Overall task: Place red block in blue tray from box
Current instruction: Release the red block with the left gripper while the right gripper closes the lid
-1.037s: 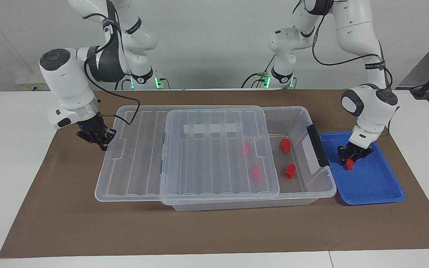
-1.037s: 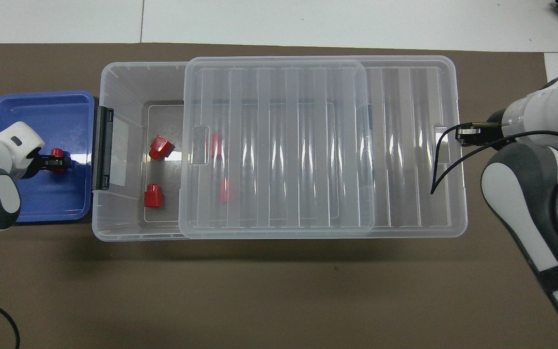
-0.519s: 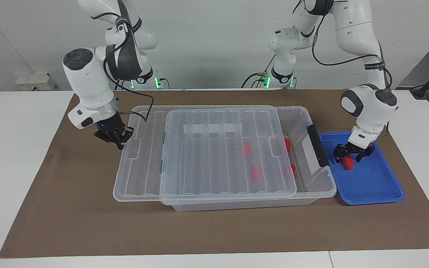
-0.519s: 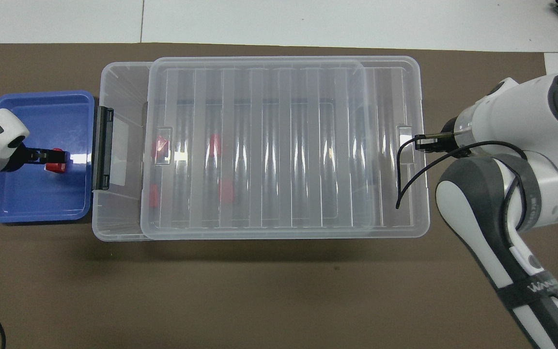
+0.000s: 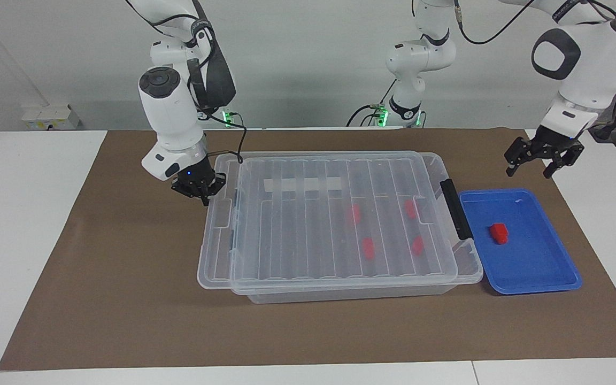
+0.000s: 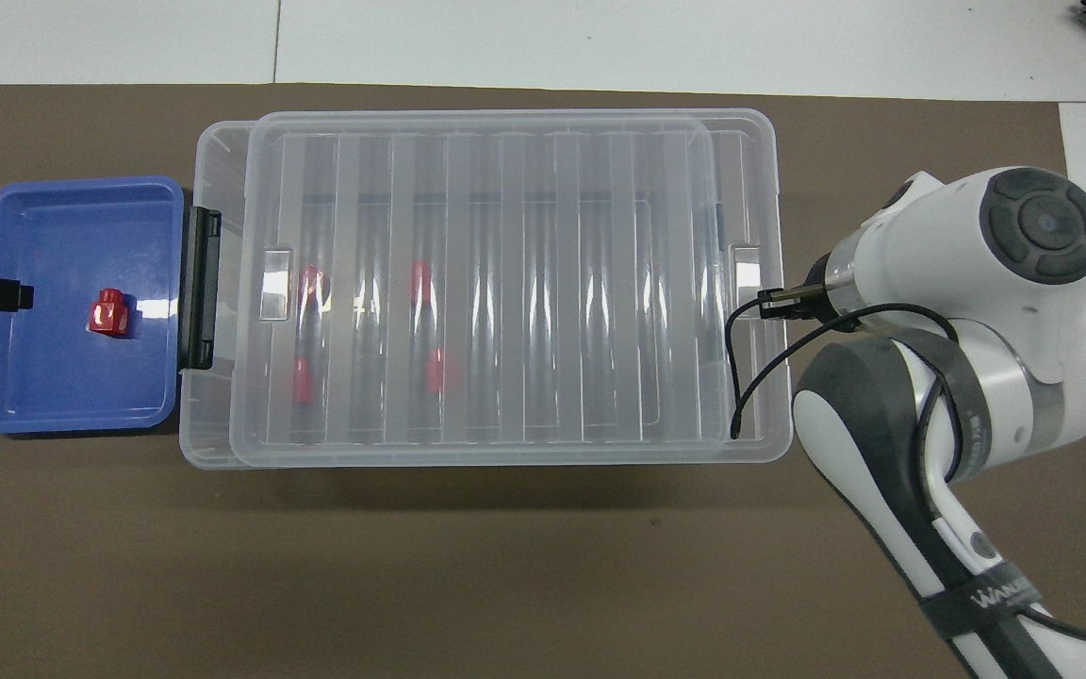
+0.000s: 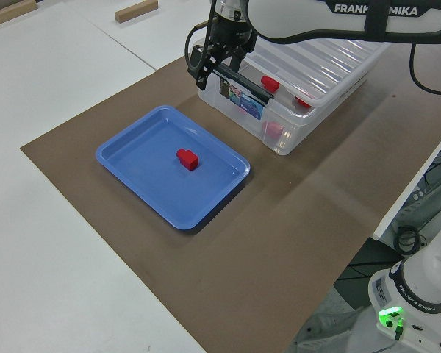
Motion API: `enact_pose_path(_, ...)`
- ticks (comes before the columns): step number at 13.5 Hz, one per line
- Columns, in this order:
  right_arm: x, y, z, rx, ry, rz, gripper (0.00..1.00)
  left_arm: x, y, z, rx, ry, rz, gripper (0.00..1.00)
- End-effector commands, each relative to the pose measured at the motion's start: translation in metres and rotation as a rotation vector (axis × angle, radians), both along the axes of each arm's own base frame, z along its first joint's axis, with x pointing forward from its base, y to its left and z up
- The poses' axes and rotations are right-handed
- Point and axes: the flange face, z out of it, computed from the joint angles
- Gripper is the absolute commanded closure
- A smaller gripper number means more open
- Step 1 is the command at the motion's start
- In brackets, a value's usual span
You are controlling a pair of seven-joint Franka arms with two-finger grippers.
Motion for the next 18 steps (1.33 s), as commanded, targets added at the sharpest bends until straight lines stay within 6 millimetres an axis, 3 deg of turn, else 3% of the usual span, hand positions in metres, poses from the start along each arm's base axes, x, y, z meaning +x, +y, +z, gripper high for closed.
enact_pose_path(1,-0.014,0.013,0.002,-0.001,0.012,0.031,1.00,-0.012,-0.010,0.013,-0.008,0.011,-0.020,0.00)
enact_pose_path(3,-0.015,0.018,0.002,0.001,0.009,0.046,1.00,-0.011,-0.037,0.013,-0.004,0.010,-0.071,0.00)
enact_pose_path(5,-0.018,0.030,0.002,0.004,0.005,0.070,1.00,-0.010,-0.044,0.013,-0.003,0.008,-0.083,0.00)
enact_pose_path(8,-0.018,0.032,0.003,0.005,0.001,0.073,1.00,-0.007,-0.051,0.021,0.002,-0.024,-0.103,0.00)
enact_pose_path(10,-0.018,0.033,0.003,0.005,0.001,0.075,1.00,-0.001,-0.091,0.029,0.006,-0.083,-0.166,0.00)
enact_pose_path(14,-0.017,0.032,0.007,0.005,0.001,0.070,1.00,-0.002,-0.089,0.037,0.005,-0.092,-0.159,0.00)
enact_pose_path(16,-0.019,0.023,0.016,0.007,0.002,0.046,1.00,-0.004,-0.091,0.048,0.000,-0.049,-0.157,0.00)
enact_pose_path(18,-0.020,0.003,0.027,0.005,0.000,0.007,1.00,-0.004,-0.088,0.063,0.016,-0.014,-0.151,0.00)
